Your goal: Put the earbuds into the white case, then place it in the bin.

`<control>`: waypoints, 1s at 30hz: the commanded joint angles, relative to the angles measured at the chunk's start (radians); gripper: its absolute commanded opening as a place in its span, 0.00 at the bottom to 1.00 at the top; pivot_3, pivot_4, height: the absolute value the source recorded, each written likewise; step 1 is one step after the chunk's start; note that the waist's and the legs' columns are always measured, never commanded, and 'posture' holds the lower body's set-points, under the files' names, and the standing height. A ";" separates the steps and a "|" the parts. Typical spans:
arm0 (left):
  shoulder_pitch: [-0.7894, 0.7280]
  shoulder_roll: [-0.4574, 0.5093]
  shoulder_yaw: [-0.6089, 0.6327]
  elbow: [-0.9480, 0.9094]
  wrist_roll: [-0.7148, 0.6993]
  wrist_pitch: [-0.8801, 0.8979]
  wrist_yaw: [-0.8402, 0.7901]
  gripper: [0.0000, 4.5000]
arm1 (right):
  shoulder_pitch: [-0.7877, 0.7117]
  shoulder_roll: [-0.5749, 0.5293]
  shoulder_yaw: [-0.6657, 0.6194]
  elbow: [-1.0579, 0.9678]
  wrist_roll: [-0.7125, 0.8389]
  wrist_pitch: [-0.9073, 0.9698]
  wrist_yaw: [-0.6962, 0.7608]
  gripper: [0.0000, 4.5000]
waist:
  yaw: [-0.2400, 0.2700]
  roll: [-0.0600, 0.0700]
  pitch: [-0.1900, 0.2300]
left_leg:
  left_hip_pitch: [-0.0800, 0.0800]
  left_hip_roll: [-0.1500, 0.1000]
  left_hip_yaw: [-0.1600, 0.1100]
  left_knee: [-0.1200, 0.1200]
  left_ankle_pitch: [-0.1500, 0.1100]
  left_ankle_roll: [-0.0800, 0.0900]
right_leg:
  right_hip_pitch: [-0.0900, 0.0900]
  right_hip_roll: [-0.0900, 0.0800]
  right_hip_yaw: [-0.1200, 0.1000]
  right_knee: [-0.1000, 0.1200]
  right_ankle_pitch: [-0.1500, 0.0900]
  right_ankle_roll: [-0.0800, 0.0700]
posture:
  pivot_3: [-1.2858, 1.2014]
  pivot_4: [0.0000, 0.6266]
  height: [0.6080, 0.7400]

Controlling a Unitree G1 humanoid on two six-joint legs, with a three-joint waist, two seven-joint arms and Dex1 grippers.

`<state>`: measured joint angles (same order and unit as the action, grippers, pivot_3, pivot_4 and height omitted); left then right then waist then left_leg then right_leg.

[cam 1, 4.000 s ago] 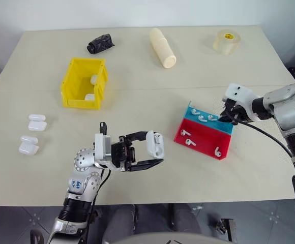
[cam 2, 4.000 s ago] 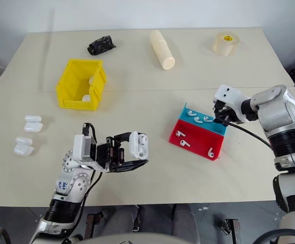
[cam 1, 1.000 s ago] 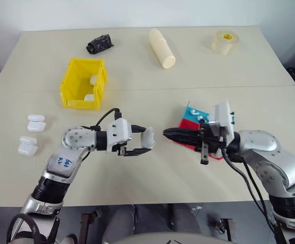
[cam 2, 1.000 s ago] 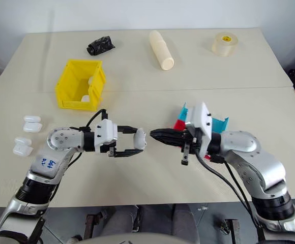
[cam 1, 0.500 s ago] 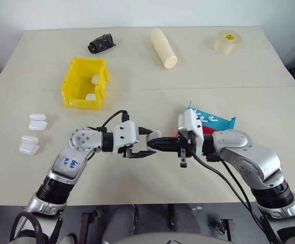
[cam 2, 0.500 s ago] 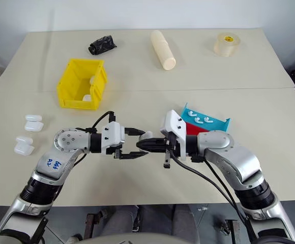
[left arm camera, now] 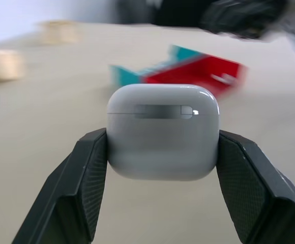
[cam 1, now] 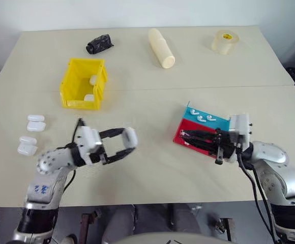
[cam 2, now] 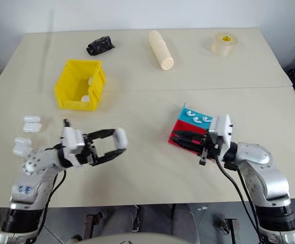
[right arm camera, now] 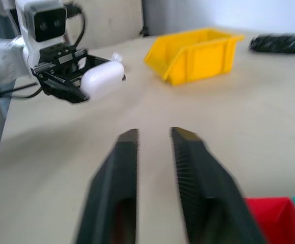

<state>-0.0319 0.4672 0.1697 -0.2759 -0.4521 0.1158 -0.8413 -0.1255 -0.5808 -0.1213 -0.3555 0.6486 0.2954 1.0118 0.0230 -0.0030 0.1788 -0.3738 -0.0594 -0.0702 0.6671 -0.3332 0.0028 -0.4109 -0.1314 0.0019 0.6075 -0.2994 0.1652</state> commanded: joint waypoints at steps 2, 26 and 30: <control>0.062 -0.083 0.147 -0.077 -0.064 0.018 0.207 0.62 | 0.038 0.036 -0.021 -0.065 -0.020 -0.099 -0.024 0.60 | 0.002 0.000 0.000 | 0.002 0.000 0.000 0.000 0.000 0.000 | 0.001 0.000 0.000 0.001 0.000 0.000 | 0.52 0.24 1.00; -0.564 -0.027 0.158 0.596 0.126 0.106 0.574 0.62 | -0.004 0.093 0.024 0.016 -0.153 -0.270 -0.115 0.99 | -0.005 -0.002 -0.001 | 0.002 -0.006 0.001 -0.001 0.000 0.000 | 0.000 0.001 0.000 0.006 0.000 0.000 | 0.52 0.24 1.00; -0.623 -0.006 0.138 0.705 0.148 0.097 0.541 0.78 | -0.009 0.111 0.045 0.003 -0.159 -0.274 -0.141 1.00 | -0.011 -0.002 -0.001 | 0.002 -0.006 0.001 -0.001 0.000 0.000 | -0.001 0.000 0.000 0.006 0.000 0.000 | 0.52 0.24 1.00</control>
<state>-0.6362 0.4394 0.3091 0.4242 -0.3130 0.2366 -0.2822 -0.1295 -0.4731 -0.0789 -0.3123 0.4851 0.0320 0.8822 0.0116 -0.0050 0.1783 -0.3719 -0.0657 -0.0696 0.6661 -0.3328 0.0023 -0.4115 -0.1309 0.0018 0.6134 -0.2994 0.1652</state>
